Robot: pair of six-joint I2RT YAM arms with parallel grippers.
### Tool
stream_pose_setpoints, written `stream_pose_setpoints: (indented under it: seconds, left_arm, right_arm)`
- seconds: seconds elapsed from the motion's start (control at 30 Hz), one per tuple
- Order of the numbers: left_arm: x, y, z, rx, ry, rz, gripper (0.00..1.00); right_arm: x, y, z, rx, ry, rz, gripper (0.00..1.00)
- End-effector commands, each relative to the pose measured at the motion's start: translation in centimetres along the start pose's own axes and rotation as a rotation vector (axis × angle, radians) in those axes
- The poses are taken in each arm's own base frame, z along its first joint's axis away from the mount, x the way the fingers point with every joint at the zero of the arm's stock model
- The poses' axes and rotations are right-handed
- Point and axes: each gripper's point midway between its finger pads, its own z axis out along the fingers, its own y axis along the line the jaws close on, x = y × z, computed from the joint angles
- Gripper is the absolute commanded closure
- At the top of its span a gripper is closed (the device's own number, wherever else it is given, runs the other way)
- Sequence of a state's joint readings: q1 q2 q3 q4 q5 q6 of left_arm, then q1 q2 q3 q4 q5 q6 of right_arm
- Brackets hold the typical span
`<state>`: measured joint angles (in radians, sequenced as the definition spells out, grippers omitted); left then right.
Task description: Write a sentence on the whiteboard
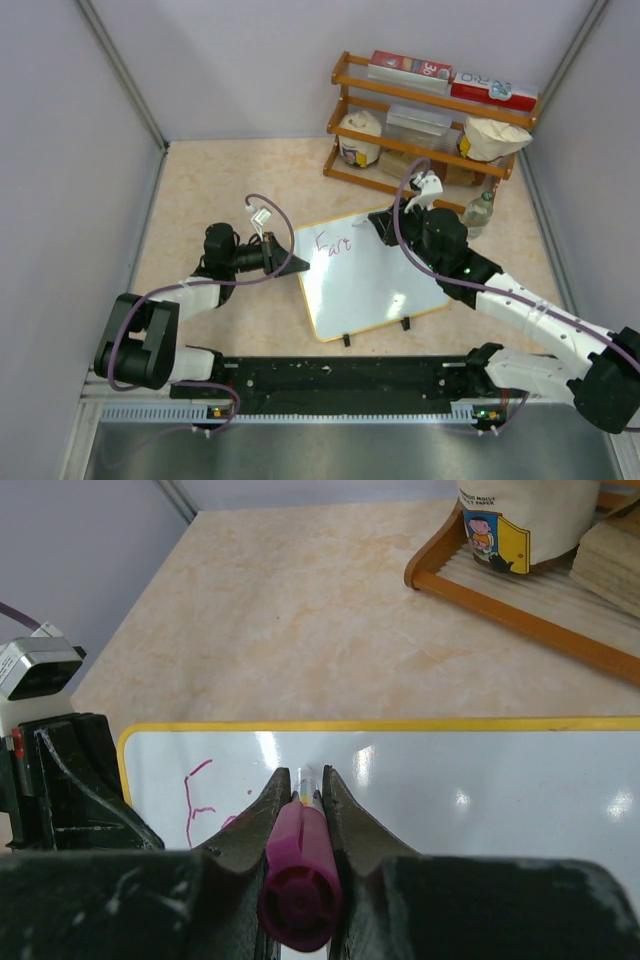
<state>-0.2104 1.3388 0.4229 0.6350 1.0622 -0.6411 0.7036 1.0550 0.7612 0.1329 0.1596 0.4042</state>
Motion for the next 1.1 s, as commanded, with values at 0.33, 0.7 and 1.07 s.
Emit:
stream_pose_setpoints:
  seconds: [0.33, 0.7, 1.07]
  left_arm:
    - [-0.6, -0.4, 0.3, 0.02, -0.005, 0.123, 1.0]
    - [-0.6, -0.4, 0.3, 0.019, -0.006, 0.126, 1.0]
    - [-0.6, -0.4, 0.3, 0.018, -0.005, 0.125, 1.0]
  right_arm:
    - [1.8, -0.8, -1.0, -0.001, 0.051, 0.009, 1.0]
    - [3.8, -1.0, -1.7, -0.016, 0.106, 0.015, 1.0]
    - [5.0, -1.2, -2.4, -0.025, 0.135, 0.015, 1.0]
